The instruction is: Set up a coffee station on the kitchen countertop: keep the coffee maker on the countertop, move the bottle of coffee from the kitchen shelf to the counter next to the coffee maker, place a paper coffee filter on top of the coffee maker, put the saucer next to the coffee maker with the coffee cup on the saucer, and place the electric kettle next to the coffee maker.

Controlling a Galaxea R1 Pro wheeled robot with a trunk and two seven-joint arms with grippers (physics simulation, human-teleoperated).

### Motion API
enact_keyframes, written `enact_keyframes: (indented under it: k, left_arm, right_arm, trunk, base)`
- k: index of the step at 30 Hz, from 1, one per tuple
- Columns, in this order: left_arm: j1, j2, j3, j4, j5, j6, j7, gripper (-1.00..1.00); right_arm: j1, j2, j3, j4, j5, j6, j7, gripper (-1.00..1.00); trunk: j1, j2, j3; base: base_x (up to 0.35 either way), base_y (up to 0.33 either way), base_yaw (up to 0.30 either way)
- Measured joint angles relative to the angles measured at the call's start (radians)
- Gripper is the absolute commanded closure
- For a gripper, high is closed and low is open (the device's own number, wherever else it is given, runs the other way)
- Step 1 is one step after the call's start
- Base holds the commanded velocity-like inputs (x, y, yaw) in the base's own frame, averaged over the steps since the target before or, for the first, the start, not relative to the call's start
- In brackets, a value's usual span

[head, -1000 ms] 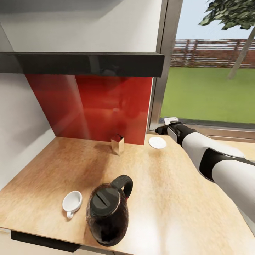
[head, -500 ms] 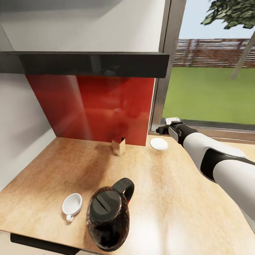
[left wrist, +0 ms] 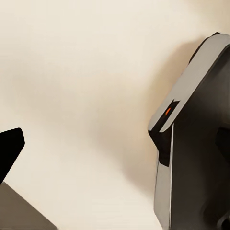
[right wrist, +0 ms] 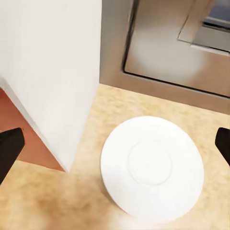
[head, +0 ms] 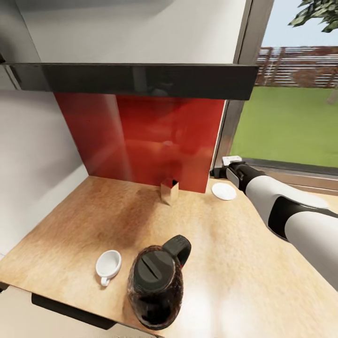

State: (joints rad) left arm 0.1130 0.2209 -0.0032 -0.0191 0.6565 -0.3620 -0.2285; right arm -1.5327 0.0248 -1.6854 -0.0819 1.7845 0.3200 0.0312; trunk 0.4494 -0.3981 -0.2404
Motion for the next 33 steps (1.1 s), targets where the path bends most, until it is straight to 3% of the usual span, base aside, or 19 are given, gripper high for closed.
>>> enact_keyframes:
  k: [13,22,33]
  left_arm:
    - [0.000,0.000,-0.002,-0.001,-0.001,0.000,0.000,-1.00]
    - [0.000,0.000,-0.002,-0.001,-0.002,0.001,0.000,-1.00]
    - [0.000,0.000,-0.001,0.000,-0.002,0.001,0.000,-1.00]
  right_arm:
    - [0.000,-0.052,-0.001,-0.009,-0.004,0.001,-0.003,-1.00]
    - [0.000,-0.052,-0.001,-0.009,-0.004,0.001,-0.004,-1.00]
    - [0.000,-0.049,-0.001,-0.009,-0.003,0.002,-0.001,-1.00]
  trunk:
    - [0.000,0.000,-0.013]
    - [0.000,0.000,-0.014]
    - [0.000,0.000,-0.019]
  base:
    - [0.000,0.000,-0.009]
    - [0.000,0.000,-0.228]
    - [0.000,0.000,-0.026]
